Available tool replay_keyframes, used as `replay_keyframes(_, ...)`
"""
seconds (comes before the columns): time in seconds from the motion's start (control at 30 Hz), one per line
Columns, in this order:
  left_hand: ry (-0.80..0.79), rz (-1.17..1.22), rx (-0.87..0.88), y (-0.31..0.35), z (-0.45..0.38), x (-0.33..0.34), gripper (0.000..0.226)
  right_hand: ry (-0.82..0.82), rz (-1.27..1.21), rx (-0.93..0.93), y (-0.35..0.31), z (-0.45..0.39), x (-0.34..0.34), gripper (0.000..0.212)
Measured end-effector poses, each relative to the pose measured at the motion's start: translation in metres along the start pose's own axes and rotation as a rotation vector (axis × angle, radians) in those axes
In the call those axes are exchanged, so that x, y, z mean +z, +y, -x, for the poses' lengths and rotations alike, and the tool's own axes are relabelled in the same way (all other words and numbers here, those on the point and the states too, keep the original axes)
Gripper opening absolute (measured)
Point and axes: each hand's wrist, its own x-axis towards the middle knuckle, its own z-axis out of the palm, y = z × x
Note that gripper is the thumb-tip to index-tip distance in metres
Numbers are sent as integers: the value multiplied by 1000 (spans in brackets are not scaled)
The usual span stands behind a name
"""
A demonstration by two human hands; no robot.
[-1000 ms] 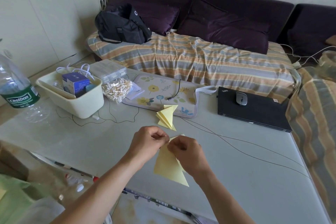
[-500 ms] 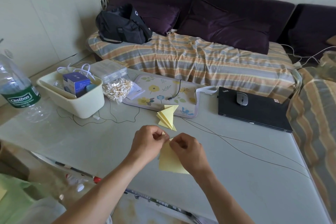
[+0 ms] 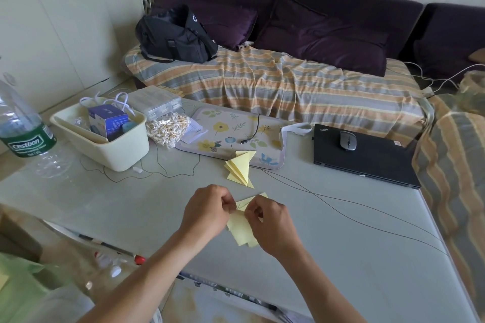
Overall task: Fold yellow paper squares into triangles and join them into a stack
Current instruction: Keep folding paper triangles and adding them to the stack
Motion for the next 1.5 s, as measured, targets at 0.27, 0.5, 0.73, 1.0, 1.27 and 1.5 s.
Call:
replay_keyframes(0.27, -36, -2, 68, 2, 2, 1, 3, 7, -19, -71, 0, 1, 1, 10)
replay_keyframes(0.5, -35, 9, 47, -1, -1, 1, 5, 93, -13, -68, 3, -2, -1, 10)
replay_keyframes(0.73, 16, 18, -5, 1, 1, -3, 5, 120, -60, -36, 2, -3, -5, 7)
replay_keyframes(1.0, 14, 33, -80, -3, 1, -8, 6, 164, -83, -8, 2, -3, -10, 11)
replay_keyframes(1.27, 10, 107, -78, -10, -3, -11, 5, 146, -139, 67, 6, -4, -17, 18)
replay_keyframes(1.5, 159, 99, -147, -28, -10, -17, 20, 1, -192, 222, 5, -6, -28, 15)
